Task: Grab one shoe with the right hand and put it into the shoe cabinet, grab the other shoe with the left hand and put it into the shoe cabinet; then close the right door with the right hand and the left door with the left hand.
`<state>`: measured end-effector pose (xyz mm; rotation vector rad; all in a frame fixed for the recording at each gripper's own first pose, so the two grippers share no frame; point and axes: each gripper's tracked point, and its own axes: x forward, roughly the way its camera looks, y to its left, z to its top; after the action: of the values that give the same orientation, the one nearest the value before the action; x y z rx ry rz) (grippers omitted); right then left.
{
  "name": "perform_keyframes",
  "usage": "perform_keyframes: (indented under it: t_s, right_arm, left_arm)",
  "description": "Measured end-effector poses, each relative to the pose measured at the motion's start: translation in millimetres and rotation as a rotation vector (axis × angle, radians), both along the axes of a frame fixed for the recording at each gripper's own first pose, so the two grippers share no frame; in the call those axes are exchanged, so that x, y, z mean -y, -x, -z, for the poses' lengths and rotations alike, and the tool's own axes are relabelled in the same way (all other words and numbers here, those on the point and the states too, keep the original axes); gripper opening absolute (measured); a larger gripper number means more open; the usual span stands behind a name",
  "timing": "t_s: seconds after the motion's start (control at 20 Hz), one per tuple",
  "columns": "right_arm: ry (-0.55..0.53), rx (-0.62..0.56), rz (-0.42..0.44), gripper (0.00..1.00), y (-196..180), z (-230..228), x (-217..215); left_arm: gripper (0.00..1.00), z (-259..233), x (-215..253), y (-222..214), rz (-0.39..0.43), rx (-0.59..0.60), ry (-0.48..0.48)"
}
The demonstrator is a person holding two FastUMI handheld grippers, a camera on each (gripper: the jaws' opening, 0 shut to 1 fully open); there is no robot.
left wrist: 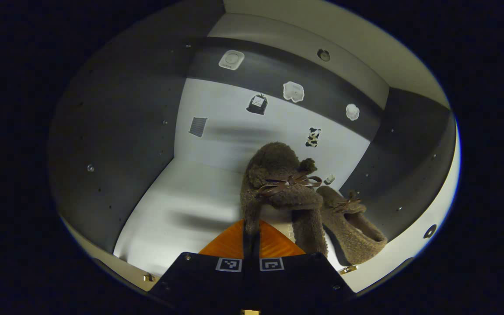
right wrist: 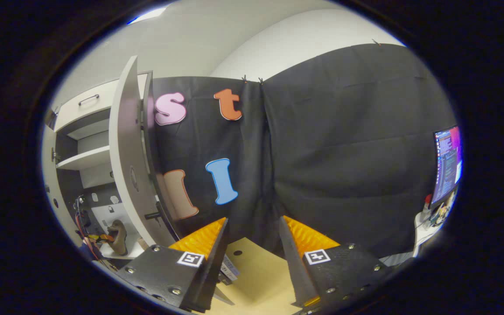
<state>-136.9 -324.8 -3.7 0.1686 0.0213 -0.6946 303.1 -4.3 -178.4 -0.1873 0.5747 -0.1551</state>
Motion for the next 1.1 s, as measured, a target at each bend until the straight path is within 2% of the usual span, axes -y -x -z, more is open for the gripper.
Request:
perform_keyframes:
  t_s: [0.25, 0.3, 0.45, 0.55, 0.6, 0.65, 0.7, 0.75, 0.8, 0.85, 0.95, 1.05, 1.1]
  right_arm:
    - [0.011, -0.015, -0.023, 0.65, -10, 2, -4]
    - [0.015, -0.019, -0.031, 0.65, -12, 3, -7]
    - [0.029, -0.029, -0.058, 0.65, -19, 4, -12]
    - [0.035, -0.035, -0.078, 0.65, -22, 5, -16]
    - [0.037, -0.036, -0.091, 0.65, -25, 5, -18]
    - [0.039, -0.036, -0.102, 0.65, -29, 4, -20]
    - [0.04, -0.035, -0.115, 0.65, -33, 4, -22]
    - [0.04, -0.034, -0.128, 0.65, -37, 3, -25]
    - [0.039, -0.032, -0.144, 0.69, -41, 2, -27]
    - [0.037, -0.03, -0.164, 0.66, -45, 2, -32]
    - [0.043, -0.029, -0.196, 0.7, -54, 2, -40]
    - [0.046, -0.029, -0.236, 0.8, -63, 2, -50]
    - [0.05, -0.032, -0.249, 0.94, -67, 4, -52]
  left_arm:
    - [0.03, 11, 8, -11, 0.029, -0.01, -0.074]
    - [0.01, 13, 8, -13, 0.028, -0.011, -0.084]
    - [0.02, 12, 8, -14, 0.039, -0.009, -0.116]
    - [0.11, 9, 7, -16, 0.044, 0.001, -0.126]
    - [0.18, 8, 8, -13, 0.049, 0.002, -0.123]
    - [0.14, 7, 8, -11, 0.047, 0.0, -0.122]
    - [0.37, 5, 6, -5, 0.045, -0.006, -0.12]
    - [0.39, 3, 6, 0, 0.047, -0.011, -0.113]
    - [0.7, -2, 7, 6, 0.052, -0.01, -0.1]
    - [0.66, -9, 7, 12, 0.052, 0.001, -0.087]
    - [0.7, -27, 8, 22, 0.059, 0.043, -0.067]
    - [0.7, -48, 7, 38, 0.064, 0.091, -0.059]
    - [0.77, -60, 6, 47, 0.067, 0.117, -0.056]
